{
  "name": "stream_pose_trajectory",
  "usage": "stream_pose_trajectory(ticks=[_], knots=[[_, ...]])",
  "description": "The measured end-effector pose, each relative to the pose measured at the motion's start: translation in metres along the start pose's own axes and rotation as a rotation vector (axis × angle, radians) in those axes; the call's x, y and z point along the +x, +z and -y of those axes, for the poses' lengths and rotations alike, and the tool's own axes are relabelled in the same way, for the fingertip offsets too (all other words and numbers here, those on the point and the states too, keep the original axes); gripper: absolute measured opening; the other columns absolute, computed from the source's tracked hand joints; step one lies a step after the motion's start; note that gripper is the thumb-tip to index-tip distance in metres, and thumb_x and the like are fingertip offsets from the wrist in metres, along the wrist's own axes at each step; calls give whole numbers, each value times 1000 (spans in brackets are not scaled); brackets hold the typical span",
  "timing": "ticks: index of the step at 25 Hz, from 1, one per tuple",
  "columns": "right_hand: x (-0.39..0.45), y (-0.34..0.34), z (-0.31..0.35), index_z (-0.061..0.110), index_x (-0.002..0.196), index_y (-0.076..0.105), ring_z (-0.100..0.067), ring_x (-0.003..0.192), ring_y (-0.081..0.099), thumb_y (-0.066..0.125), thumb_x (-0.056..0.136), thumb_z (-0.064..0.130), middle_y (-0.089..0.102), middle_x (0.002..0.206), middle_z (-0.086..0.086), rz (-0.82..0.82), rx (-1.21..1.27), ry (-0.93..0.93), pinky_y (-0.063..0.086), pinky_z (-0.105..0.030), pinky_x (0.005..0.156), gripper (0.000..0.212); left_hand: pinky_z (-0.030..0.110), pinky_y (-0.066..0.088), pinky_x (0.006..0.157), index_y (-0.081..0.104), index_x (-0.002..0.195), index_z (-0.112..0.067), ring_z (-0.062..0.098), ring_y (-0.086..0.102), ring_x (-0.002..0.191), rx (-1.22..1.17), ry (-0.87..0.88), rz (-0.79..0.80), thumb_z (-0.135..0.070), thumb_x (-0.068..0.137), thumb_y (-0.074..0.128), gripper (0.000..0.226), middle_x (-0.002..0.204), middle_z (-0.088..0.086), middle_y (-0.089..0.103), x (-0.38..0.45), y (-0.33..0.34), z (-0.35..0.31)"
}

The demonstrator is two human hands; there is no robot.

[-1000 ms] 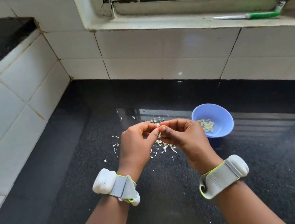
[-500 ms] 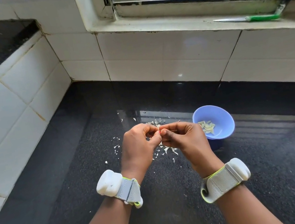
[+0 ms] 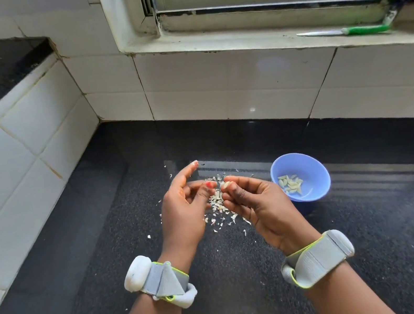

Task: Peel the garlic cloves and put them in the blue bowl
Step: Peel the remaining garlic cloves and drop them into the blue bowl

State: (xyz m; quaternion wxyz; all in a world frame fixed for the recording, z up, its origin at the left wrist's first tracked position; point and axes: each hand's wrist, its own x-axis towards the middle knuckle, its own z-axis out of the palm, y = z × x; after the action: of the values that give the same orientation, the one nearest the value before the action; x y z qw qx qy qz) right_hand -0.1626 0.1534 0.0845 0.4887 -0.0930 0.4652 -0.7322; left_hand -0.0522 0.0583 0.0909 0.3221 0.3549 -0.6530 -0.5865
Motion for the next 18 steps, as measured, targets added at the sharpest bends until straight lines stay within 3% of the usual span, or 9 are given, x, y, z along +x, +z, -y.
stream_pose_trajectory(ticks=[5, 9, 12, 15, 18], knots=[[1, 2, 0, 4, 93, 69, -19, 77, 71, 72, 71, 7, 73, 85, -13, 6, -65, -62, 59, -26, 69, 23, 25, 55, 79, 43, 134, -24, 13, 71, 86, -64, 42, 30, -8, 75, 77, 69, 89, 2, 74, -6, 5, -10], [3, 2, 0, 4, 103, 63, -21, 77, 71, 69, 76, 10, 73, 87, -17, 6, -64, -67, 59, -27, 68, 28, 28, 56, 79, 44, 132, -20, 18, 71, 86, -170, -46, 4, -4, 76, 74, 66, 87, 7, 74, -2, 7, -9], [9, -3, -7, 6, 108, 66, -19, 78, 68, 56, 93, 20, 71, 93, -13, -42, -108, -64, 59, -27, 70, 23, 28, 57, 71, 45, 127, -16, 20, 71, 80, -436, -233, -70, 1, 80, 68, 55, 86, 9, 74, 2, 7, -8], [18, -15, -17, 22, 94, 76, -10, 72, 68, 62, 94, 24, 74, 81, 2, -202, -731, -174, 60, -34, 74, 14, 25, 58, 64, 44, 123, -13, 17, 70, 72, -675, -377, -118, 6, 82, 63, 48, 82, 11, 73, 5, 4, -11], [15, -14, -20, 22, 69, 72, -6, 53, 61, 75, 83, 27, 68, 59, 6, -262, -1179, -251, 57, -32, 62, 15, 23, 57, 58, 43, 125, -10, 17, 70, 70, -766, -423, -121, 2, 80, 63, 51, 81, 12, 73, 5, 2, -13]])
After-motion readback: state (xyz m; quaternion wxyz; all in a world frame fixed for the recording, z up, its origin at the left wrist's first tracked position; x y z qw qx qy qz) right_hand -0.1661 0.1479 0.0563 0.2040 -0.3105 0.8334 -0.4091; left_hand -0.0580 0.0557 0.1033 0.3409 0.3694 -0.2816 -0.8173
